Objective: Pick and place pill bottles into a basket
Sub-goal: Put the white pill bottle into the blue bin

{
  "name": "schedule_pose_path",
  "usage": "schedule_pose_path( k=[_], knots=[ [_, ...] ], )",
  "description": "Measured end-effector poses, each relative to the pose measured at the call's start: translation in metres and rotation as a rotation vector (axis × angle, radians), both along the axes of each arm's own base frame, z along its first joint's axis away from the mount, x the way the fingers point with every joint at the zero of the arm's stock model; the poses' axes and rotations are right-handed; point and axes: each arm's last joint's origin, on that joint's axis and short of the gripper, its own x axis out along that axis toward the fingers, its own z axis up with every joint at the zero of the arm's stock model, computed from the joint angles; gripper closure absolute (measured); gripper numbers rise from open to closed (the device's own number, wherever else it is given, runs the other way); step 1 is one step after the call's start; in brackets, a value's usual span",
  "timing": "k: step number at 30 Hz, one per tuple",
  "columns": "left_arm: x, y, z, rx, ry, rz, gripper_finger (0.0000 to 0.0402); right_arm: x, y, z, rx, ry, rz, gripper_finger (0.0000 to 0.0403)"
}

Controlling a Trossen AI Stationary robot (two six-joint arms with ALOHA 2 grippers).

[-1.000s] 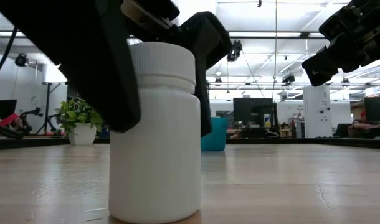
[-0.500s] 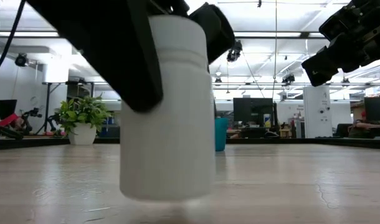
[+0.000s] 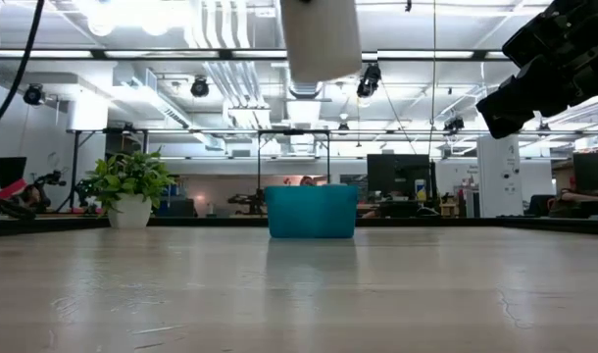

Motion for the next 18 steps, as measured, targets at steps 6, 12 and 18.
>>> schedule_pose_path(
  k=[6,12,18],
  knots=[
    [0.0,0.054,0.015,0.053,-0.012,0.079,0.024,-0.001,0.0,-0.002,-0.004,0.019,0.002,0.0394],
    [0.004,0.113,0.018,0.054,-0.005,0.126,0.024,-0.001,0.0,-0.004,-0.001,0.031,0.001,0.0394],
    [0.009,0.176,0.015,0.006,0.017,0.176,0.024,-0.001,0.0,-0.006,0.0,0.049,0.003,0.0394]
  ],
)
